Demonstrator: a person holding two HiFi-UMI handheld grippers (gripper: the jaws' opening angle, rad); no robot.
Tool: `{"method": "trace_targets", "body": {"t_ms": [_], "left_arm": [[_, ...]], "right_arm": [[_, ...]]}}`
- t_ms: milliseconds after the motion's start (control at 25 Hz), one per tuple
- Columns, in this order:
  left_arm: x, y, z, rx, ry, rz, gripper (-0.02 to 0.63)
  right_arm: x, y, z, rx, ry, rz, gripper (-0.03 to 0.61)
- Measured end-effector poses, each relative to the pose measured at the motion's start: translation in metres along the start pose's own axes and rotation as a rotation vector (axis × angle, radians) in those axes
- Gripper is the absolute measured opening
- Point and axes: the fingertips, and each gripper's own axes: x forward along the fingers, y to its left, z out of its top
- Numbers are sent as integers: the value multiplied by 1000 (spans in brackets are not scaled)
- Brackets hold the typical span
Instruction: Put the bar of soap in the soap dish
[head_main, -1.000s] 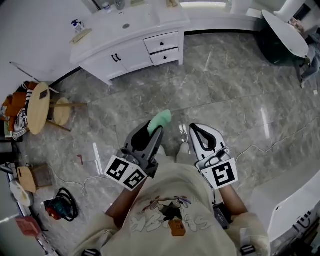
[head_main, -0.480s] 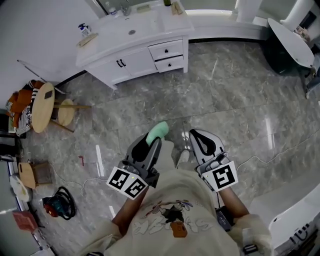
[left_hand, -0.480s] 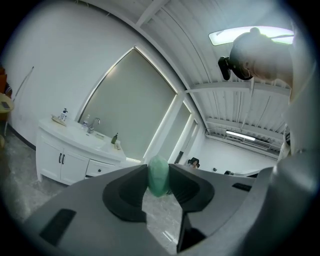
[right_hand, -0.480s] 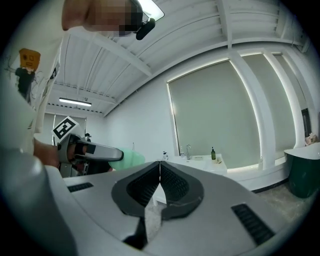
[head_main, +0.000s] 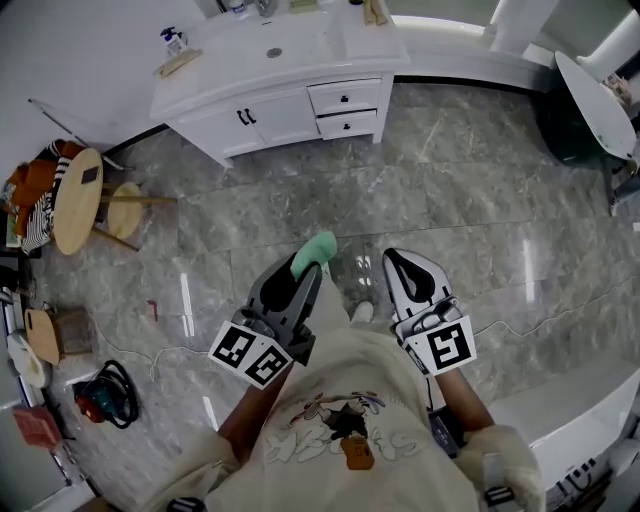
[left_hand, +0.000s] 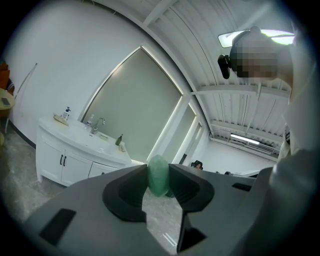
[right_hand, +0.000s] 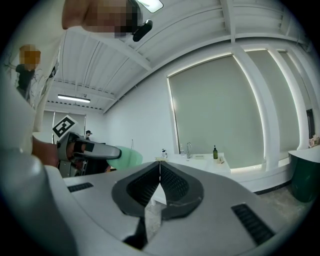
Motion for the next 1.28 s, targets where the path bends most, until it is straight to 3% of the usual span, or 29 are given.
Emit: {"method": "trace_targets", "body": {"t_ms": [440, 760, 1000, 1280], "left_arm": [[62, 96, 67, -16, -14, -24, 129], [89, 160, 102, -40, 14, -67, 129], [100, 190, 119, -30, 29, -112, 129], [101, 224, 132, -54, 14, -104, 129]], "right_arm": [[125, -32, 17, -49, 2, -20, 8], [199, -43, 28, 24, -44, -88, 8], [238, -43, 32, 87, -46, -76, 8], [282, -33, 33, 88, -10, -29, 8]]}}
